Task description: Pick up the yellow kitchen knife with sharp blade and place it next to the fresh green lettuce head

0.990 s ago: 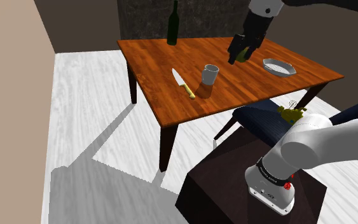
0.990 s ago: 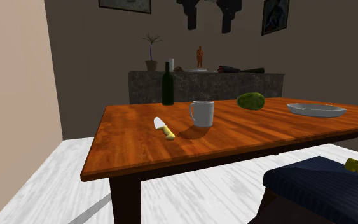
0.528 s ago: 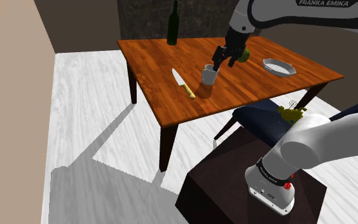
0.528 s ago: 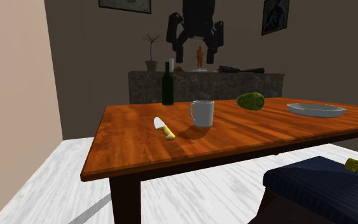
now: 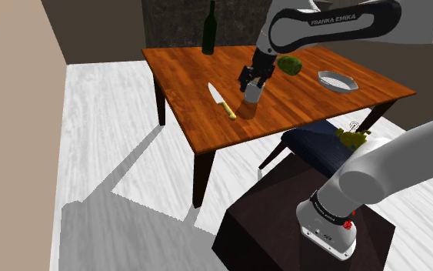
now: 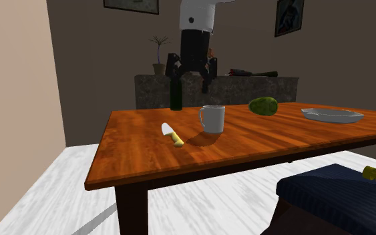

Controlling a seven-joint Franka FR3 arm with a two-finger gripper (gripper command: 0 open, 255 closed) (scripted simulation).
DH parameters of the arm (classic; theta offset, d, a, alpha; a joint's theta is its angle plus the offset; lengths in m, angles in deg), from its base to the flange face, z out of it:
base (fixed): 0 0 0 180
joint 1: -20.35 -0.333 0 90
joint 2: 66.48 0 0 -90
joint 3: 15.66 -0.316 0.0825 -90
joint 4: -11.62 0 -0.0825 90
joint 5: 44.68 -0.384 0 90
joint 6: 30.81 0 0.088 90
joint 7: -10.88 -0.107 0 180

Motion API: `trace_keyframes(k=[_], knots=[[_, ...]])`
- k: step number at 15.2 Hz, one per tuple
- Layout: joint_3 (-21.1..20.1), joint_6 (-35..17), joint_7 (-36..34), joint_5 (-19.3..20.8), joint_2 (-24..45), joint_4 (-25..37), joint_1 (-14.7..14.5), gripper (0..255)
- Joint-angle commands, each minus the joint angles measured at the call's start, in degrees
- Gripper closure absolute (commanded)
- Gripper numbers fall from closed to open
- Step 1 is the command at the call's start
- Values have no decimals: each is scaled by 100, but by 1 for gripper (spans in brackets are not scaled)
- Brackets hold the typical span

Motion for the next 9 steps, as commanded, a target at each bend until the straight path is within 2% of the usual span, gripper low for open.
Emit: trace_keyframes(k=[1, 9], knots=[[74, -373, 93, -45, 420, 99, 15, 0], [218, -1503, 422, -402, 2088, 785, 21, 0]])
